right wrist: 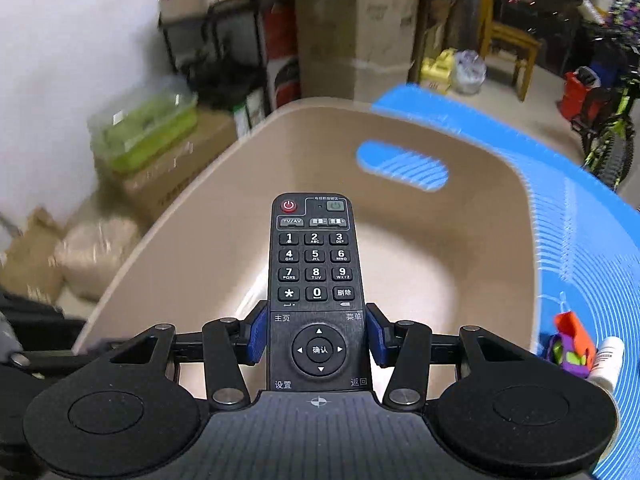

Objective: Organize rigid objects
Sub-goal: 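Carry the black remote into the beige basket and open the right gripper, then move the right gripper to the clear tape roll and grasp its rim, then carry the tape roll into the basket and release it beside the remote, then move the right gripper to the white charger and grasp it, then carry the white charger into the basket and release it onto the tape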

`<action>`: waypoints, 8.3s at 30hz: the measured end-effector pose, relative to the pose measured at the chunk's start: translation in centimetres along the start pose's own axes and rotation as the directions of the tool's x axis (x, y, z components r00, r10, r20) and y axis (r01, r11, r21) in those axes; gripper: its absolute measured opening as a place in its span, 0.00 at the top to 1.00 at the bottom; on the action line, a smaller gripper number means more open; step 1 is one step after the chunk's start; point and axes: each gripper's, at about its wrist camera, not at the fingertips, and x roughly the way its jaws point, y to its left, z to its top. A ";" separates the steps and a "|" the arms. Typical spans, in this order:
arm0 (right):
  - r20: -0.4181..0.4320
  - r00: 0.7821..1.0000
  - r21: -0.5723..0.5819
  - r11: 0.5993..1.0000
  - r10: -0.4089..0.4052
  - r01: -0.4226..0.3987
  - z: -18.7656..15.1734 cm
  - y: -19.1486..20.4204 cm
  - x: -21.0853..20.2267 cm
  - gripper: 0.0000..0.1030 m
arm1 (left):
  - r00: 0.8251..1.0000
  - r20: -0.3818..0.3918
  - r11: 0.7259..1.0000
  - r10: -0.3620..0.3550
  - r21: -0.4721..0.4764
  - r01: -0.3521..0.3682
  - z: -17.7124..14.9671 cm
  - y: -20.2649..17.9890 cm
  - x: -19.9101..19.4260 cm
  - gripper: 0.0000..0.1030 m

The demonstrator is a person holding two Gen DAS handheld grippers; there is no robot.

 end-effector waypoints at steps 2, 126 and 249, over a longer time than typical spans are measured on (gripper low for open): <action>-0.055 0.998 -0.011 1.000 -0.001 0.000 0.0 0.3 1.0 0.47 | 1.000 0.000 1.000 0.000 0.001 0.000 0.0 0.0 0.0 0.97; -0.090 0.996 -0.061 0.998 0.009 -0.014 -2.4 0.0 0.4 0.81 | 1.000 -0.001 1.000 -0.002 -0.011 0.002 -0.3 0.3 -0.2 0.97; 0.134 0.990 -0.016 0.999 -0.041 0.044 -1.2 -2.0 -2.6 0.59 | 1.000 -0.013 1.000 0.009 -0.014 -0.009 -0.1 0.2 -0.1 0.97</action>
